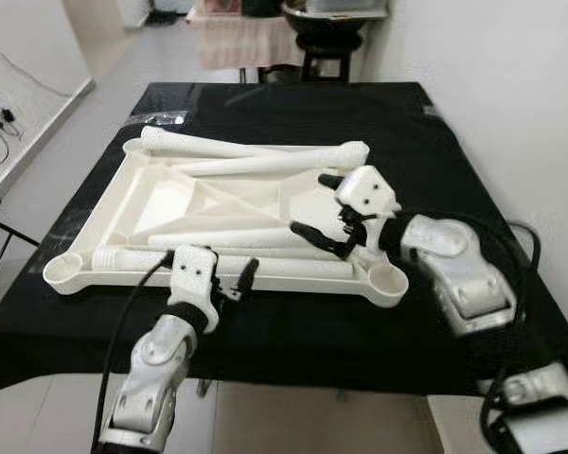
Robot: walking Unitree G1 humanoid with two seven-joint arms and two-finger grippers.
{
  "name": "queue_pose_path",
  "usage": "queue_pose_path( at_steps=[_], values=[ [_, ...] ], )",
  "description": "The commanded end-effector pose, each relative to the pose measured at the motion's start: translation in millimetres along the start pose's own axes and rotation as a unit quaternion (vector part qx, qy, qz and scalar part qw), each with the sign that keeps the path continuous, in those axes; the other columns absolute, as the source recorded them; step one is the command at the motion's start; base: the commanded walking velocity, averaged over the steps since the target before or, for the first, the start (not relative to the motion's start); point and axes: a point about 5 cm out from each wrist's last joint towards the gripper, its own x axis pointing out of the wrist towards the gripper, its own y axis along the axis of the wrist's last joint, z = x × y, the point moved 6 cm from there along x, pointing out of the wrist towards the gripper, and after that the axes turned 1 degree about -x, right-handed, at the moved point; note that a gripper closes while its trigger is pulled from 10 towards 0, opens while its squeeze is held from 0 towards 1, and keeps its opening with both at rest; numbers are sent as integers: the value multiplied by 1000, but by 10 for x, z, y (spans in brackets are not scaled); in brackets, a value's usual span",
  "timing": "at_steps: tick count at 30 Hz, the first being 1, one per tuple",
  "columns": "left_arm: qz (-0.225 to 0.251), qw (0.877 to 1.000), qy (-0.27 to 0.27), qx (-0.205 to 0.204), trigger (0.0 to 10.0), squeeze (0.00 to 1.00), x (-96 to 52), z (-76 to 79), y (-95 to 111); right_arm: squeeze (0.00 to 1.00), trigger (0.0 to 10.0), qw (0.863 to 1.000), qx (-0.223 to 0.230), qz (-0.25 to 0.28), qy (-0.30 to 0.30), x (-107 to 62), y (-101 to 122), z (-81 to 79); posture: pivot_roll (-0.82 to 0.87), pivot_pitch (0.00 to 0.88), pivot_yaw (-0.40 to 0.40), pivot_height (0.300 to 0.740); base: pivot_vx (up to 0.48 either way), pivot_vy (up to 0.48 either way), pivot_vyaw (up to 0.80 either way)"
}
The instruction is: Building children table
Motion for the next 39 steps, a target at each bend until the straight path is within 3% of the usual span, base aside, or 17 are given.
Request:
queue_pose_path(
  at_steps=[1,3,5,8,13,17,24,29,37,39],
  values=[
    [-14,1000,0,3,10000,0,-29,-3,-69,0,10000,1000,-7,-27,14,3,-35,4,17,119,-30,740,0,0,0],
    [-19,1000,2,-1,10000,0,-40,-12,-90,0,10000,995,-15,-87,35,-49,-72,65,16,126,-35,740,0,0,0],
    [-19,1000,2,-1,10000,0,-40,-12,-90,0,10000,995,-15,-87,35,-49,-72,65,16,126,-35,740,0,0,0],
    [-31,1000,-1,-1,10000,0,-47,13,-155,0,10000,986,-50,-142,68,-76,-57,-2,12,132,-41,740,0,0,0],
    [-44,999,-6,-4,10000,0,-48,45,-222,0,10000,983,-43,-160,85,-41,-31,-70,5,138,-40,740,0,0,0],
    [-52,998,-25,3,10000,0,-47,120,-264,0,10000,979,-17,-184,84,110,-83,-103,0,148,-47,740,0,0,0],
    [-54,998,-35,7,10000,0,-48,178,-285,0,10000,969,-7,-225,96,208,-152,-185,-2,155,-53,740,0,0,0],
    [-55,998,-35,0,10000,0,-63,204,-293,0,10000,957,-44,-277,74,273,-273,-91,3,167,-69,740,0,0,0],
    [-54,998,-34,-6,10000,0,-74,224,-298,0,10000,948,-73,-304,50,299,-299,53,0,173,-80,740,0,0,0],
    [-55,998,-35,-9,10000,0,-79,239,-303,0,10000,935,-110,-335,45,267,-393,126,-2,178,-87,740,0,0,0]
  ],
)
